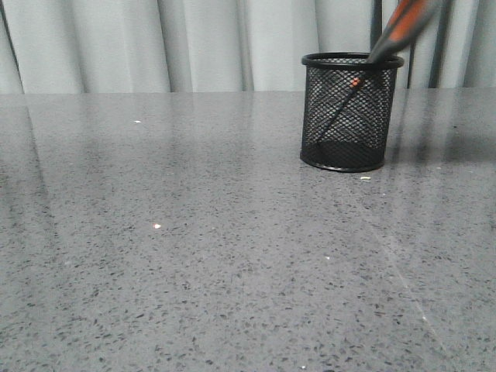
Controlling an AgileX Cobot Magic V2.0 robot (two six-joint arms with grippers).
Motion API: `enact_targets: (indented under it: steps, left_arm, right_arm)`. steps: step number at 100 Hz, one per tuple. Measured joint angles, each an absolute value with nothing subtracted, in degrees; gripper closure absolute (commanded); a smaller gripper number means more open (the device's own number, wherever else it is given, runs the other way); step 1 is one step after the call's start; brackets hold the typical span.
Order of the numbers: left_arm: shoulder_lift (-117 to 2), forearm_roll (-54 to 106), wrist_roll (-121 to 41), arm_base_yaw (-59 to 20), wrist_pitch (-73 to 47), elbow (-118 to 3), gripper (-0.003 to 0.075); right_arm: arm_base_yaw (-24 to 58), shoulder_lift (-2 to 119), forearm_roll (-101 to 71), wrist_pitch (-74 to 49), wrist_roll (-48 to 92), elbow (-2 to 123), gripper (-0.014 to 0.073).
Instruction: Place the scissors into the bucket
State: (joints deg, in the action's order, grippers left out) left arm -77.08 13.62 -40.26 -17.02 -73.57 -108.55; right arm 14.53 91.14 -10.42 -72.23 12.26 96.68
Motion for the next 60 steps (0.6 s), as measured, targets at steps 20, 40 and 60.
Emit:
enact_targets:
  steps: [20,40,60]
  left_arm:
    - [-77.1,13.6,-40.3,-17.0,-73.6,-108.6,0.0244]
    - [-77.1,13.6,-40.3,-17.0,-73.6,-108.6,0.0389]
    - [-77.1,13.6,-40.1,-17.0,-73.6,-108.6,0.0731]
  right_arm:
    - [14.5,89.9,-8.8,-72.2,12.3,99.3,0.0289]
    - [14.5,84.9,-8.6,-72.2,12.0,103.1,0.0405]
    - [14.5,78.9,-8.6,-72.4,10.4,103.2,0.0656]
